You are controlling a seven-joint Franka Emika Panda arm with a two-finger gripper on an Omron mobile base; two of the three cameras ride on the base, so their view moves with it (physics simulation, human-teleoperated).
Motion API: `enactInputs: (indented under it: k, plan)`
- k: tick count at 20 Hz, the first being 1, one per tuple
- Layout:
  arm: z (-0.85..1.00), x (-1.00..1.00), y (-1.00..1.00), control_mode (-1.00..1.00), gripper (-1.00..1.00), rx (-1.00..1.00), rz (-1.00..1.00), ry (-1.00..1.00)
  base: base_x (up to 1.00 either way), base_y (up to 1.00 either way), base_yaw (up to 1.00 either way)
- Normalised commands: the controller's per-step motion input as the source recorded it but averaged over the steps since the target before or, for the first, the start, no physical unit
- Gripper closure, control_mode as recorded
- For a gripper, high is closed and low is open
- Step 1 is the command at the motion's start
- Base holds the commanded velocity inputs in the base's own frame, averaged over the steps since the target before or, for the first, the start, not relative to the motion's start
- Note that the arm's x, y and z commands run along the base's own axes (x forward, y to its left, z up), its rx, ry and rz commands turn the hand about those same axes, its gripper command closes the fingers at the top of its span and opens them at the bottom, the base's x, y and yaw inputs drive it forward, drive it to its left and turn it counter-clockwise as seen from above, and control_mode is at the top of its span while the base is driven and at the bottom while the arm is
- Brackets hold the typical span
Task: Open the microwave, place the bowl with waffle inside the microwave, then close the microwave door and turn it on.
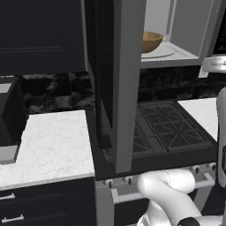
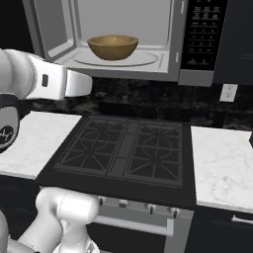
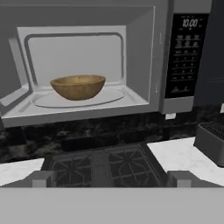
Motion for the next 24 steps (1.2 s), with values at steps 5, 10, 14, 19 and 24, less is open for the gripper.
enactInputs:
  k: [5,10,14,19,24]
  plan:
    - [0.0,-0.89,0.08,-1.0,-1.0,0.0,-0.05,-0.03,0.0,0.0,0.0]
    - [-0.14,-0.61,0.0,-1.0,-1.0,0.04,0.01,0.11,0.0,0.0,0.0]
    - [-0.15,-0.7,0.0,-1.0,-1.0,0.09,0.05,0.1,0.0,0.0,0.0]
    - [-0.05,-0.81,0.34,-1.0,-1.0,0.01,0.02,0.01,0.0,0.0,0.0]
    - [0.0,-0.66,0.59,-1.0,-1.0,-0.07,-0.04,-0.07,0.0,0.0,0.0]
